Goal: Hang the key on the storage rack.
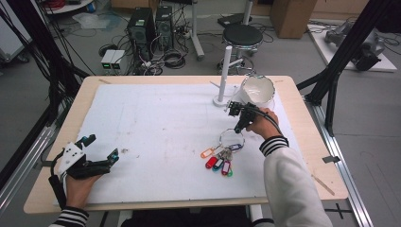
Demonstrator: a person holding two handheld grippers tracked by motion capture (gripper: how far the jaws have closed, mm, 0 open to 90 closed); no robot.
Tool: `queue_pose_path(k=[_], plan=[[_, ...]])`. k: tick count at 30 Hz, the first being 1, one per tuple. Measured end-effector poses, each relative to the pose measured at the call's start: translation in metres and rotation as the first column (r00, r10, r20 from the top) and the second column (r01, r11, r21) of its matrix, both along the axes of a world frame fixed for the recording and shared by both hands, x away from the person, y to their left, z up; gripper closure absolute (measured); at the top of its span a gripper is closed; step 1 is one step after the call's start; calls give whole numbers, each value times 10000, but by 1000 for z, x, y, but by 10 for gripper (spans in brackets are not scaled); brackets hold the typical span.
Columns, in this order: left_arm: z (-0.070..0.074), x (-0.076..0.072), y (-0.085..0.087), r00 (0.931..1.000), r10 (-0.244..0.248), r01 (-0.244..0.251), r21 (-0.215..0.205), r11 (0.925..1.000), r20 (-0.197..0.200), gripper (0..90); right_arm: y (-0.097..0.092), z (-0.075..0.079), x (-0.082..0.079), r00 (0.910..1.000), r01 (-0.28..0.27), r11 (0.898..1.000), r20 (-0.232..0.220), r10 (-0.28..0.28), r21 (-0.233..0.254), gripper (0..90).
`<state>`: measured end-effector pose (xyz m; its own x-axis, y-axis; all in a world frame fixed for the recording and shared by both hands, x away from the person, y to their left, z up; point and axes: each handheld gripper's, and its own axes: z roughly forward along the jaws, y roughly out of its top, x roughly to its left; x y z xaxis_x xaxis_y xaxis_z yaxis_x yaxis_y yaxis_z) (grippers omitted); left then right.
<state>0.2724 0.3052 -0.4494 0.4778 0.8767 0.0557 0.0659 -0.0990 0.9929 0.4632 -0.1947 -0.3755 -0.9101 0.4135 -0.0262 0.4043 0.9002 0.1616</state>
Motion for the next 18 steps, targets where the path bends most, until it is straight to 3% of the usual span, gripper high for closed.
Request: queue_pose_path(k=[4, 11, 18], plan=[[0, 0, 0, 10000, 22, -22, -8, 10000, -11, 17, -8, 14, -3, 9996, 139, 9947, 232, -164, 1022, 880], [0, 0, 0, 10000, 25, -25, -8, 10000, -9, 17, -18, 32, -5, 9940, 121, 9696, 1029, -383, 2444, 883], [0, 0, 0, 10000, 21, -21, -13, 10000, -12, 17, -27, 41, -4, 9853, 43, 9477, 1603, -584, 3192, 884]])
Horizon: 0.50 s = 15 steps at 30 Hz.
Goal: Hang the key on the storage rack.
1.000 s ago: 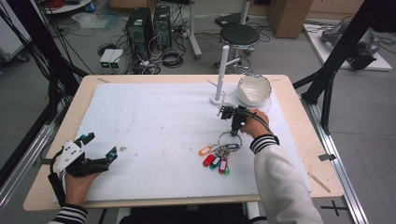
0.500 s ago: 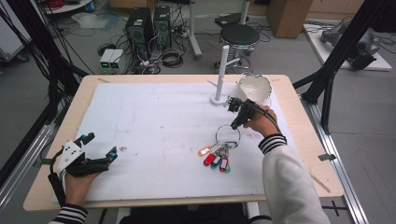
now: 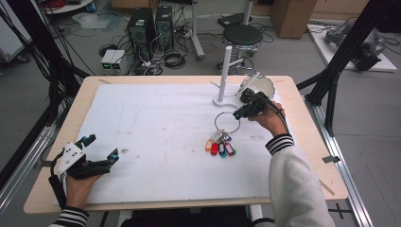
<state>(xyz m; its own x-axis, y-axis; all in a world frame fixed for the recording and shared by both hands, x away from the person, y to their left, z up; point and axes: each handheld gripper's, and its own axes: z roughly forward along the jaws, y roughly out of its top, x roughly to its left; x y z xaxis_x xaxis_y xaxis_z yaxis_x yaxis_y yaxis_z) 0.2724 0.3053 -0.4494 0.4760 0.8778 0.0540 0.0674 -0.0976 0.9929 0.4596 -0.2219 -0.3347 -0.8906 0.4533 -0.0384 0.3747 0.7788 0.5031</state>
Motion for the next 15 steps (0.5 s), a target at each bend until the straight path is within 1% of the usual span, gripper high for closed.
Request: queue_pose_path(k=[2, 4, 6, 7, 9, 12, 15], plan=[[0, 0, 0, 10000, -7, 7, -14, 10000, -6, 17, -2, 3, 0, 9998, 53, 9992, 173, -61, 407, 885], [0, 0, 0, 10000, -5, 5, -14, 10000, -6, 17, -4, 7, 0, 9986, 92, 9968, 502, -133, 792, 886], [0, 0, 0, 10000, -6, 6, -11, 10000, -4, 17, -7, 11, 0, 9952, 211, 9937, 928, -314, 1096, 885], [0, 0, 0, 10000, -4, 4, -18, 10000, -4, 17, -8, 13, 0, 9925, 414, 9912, 1090, -553, 1259, 885], [0, 0, 0, 10000, -9, 9, -12, 10000, -3, 17, -12, 16, 2, 9860, 550, 9846, 1466, -798, 1657, 885], [0, 0, 0, 10000, -9, 9, -13, 10000, -4, 17, -17, 20, 3, 9725, 865, 9736, 1942, -1285, 2111, 886], [0, 0, 0, 10000, -6, 6, -15, 10000, -7, 17, -20, 23, 4, 9601, 1012, 9620, 2285, -1612, 2536, 886]])
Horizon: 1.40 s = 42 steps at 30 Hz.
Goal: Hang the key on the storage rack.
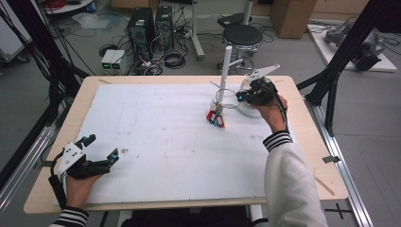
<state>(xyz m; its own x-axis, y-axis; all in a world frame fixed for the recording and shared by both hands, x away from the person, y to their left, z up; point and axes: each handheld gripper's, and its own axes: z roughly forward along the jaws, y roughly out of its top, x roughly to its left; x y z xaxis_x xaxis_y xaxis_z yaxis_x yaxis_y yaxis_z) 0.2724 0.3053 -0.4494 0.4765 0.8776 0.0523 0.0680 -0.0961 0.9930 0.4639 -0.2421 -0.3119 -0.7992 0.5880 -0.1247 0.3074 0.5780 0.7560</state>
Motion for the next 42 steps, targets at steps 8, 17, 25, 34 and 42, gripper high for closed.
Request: queue_pose_path(k=[8, 17, 25, 34, 42], plan=[[0, 0, 0, 10000, 8, -8, -14, 10000, 1, 17, -5, 4, 1, 9978, 386, 9973, 506, -418, 629, 886], [0, 0, 0, 10000, 6, -6, 9, 10000, 0, 17, -2, 13, 5, 9970, 368, 9930, 639, -442, 1125, 886], [0, 0, 0, 10000, 1, -1, 9, 10000, 12, 17, 4, 17, 13, 9961, 465, 9902, 689, -560, 1320, 886], [0, 0, 0, 10000, -10, 10, 3, 10000, 7, 17, 3, 6, 25, 9945, 882, 9848, 426, -955, 1494, 885], [0, 0, 0, 10000, -11, 11, 2, 10000, -1, 17, 4, -7, 37, 9922, 1207, 9796, 101, -1239, 1608, 885]])
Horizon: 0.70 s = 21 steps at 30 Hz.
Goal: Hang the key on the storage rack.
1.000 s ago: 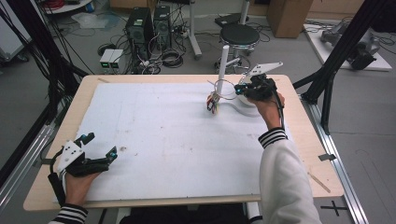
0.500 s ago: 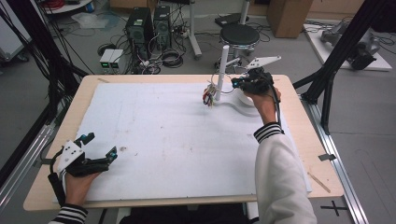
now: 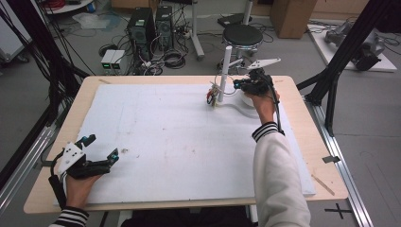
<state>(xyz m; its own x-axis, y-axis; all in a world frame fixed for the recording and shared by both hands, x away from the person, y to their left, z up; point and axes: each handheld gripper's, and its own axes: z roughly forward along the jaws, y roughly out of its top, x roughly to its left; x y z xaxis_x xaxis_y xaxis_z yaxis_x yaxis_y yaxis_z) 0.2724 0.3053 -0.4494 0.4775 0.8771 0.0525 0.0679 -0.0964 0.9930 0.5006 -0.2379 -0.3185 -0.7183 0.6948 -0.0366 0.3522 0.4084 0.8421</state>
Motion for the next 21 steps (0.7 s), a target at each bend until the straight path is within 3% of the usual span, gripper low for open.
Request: queue_pose_path(k=[12, 15, 19, 21], plan=[[0, 0, 0, 10000, -1, 1, 8, 10000, 8, 17, 2, -11, 9, 9991, 37, 10000, -417, -34, 57, 871], [0, 0, 0, 10000, -7, 7, 10, 10000, 8, 17, 3, -13, 9, 9989, 135, 9997, -452, -126, 207, 805], [0, 0, 0, 10000, -13, 13, 2, 10000, 13, 17, 5, -13, 8, 9994, 157, 9993, -288, -166, -331, 744], [0, 0, 0, 10000, -14, 14, -3, 10000, 6, 17, 4, -13, 8, 9989, 306, 9988, -330, -318, -375, 695]])
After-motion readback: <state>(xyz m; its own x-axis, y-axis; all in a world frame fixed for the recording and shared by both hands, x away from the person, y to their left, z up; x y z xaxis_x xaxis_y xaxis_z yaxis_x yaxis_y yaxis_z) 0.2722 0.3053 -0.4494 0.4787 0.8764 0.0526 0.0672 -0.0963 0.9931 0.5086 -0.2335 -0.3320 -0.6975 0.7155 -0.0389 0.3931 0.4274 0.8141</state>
